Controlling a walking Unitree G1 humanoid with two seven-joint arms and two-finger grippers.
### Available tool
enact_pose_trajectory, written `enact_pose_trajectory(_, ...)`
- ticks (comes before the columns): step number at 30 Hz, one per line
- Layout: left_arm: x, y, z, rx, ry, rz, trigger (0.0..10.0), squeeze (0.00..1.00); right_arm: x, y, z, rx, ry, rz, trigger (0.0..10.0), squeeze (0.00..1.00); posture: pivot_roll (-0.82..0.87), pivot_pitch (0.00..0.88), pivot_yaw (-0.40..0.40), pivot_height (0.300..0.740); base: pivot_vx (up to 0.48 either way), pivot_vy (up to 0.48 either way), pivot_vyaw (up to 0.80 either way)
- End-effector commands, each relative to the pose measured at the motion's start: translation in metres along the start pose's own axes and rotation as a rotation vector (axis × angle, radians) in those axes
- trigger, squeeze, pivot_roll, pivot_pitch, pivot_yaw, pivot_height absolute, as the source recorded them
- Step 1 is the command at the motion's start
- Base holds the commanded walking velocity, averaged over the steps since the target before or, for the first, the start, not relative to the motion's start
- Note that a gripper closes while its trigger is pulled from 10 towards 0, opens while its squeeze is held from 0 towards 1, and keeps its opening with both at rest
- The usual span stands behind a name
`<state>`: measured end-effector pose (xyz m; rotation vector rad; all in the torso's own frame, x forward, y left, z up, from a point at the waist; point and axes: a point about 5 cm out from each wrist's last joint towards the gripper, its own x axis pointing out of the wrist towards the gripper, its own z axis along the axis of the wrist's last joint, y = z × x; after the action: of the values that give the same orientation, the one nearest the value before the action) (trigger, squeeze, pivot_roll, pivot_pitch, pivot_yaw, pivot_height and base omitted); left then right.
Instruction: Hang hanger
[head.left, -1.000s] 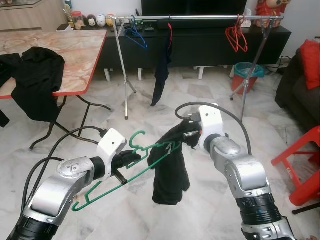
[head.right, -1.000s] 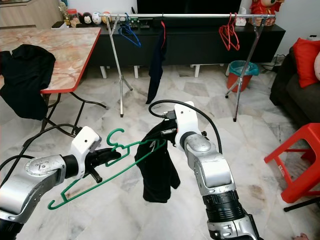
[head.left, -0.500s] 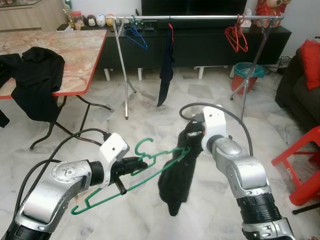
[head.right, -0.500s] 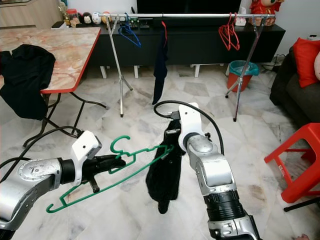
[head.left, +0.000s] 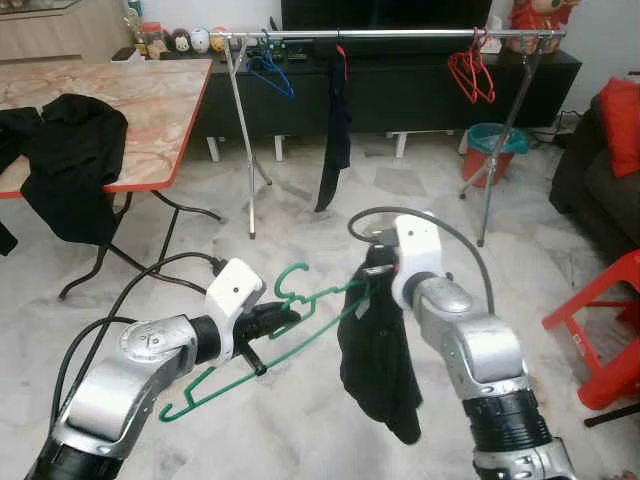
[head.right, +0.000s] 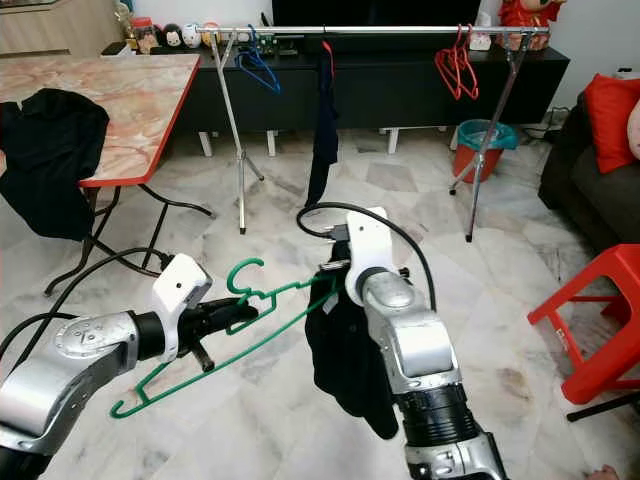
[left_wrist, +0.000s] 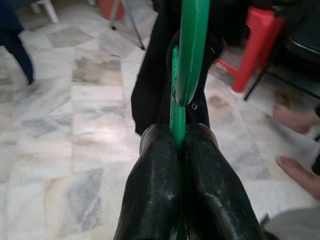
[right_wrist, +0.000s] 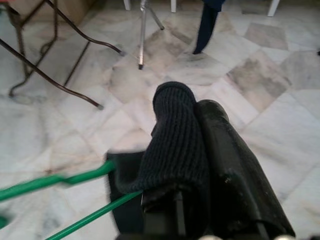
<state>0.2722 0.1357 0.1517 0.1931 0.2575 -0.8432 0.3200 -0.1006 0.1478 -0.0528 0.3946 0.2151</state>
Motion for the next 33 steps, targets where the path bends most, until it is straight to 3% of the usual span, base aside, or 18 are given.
enact_pose_trajectory(1, 0.001, 0.006, 0.004, 0.017, -0.011, 0.053, 10.0, 0.00, -0.005, 0.004, 0.007, -0.001, -0.029, 0.008, 10.0, 0.00, -0.03, 0.000, 0.001, 0.740, 0.000, 0.000, 0.00)
enact_pose_trajectory(4, 0.007, 0.012, 0.007, 0.010, -0.030, 0.131, 10.0, 0.00, -0.008, 0.011, 0.008, 0.014, -0.029, 0.022, 10.0, 0.00, -0.03, 0.000, 0.002, 0.740, 0.000, 0.000, 0.00)
enact_pose_trajectory(8, 0.014, 0.012, 0.010, 0.008, -0.046, 0.150, 10.0, 0.00, -0.011, 0.015, 0.008, 0.024, -0.030, 0.023, 10.0, 0.00, -0.04, 0.000, 0.004, 0.740, 0.000, 0.000, 0.00)
enact_pose_trajectory(12, 0.016, 0.015, 0.004, 0.014, 0.017, 0.189, 10.0, 0.00, -0.011, 0.018, 0.010, 0.032, -0.036, 0.018, 10.0, 0.00, -0.04, 0.000, 0.005, 0.740, 0.000, 0.000, 0.00)
enact_pose_trajectory(22, -0.002, 0.035, -0.012, 0.053, 0.161, 0.285, 10.0, 0.00, -0.010, 0.006, 0.007, 0.031, -0.028, -0.059, 10.0, 0.00, -0.03, 0.000, 0.004, 0.740, 0.000, 0.000, 0.00)
enact_pose_trajectory(33, -0.007, 0.043, -0.007, 0.082, 0.156, 0.325, 10.0, 0.00, -0.008, -0.004, 0.003, 0.015, -0.015, -0.136, 10.0, 0.00, -0.02, 0.000, 0.001, 0.740, 0.000, 0.000, 0.00)
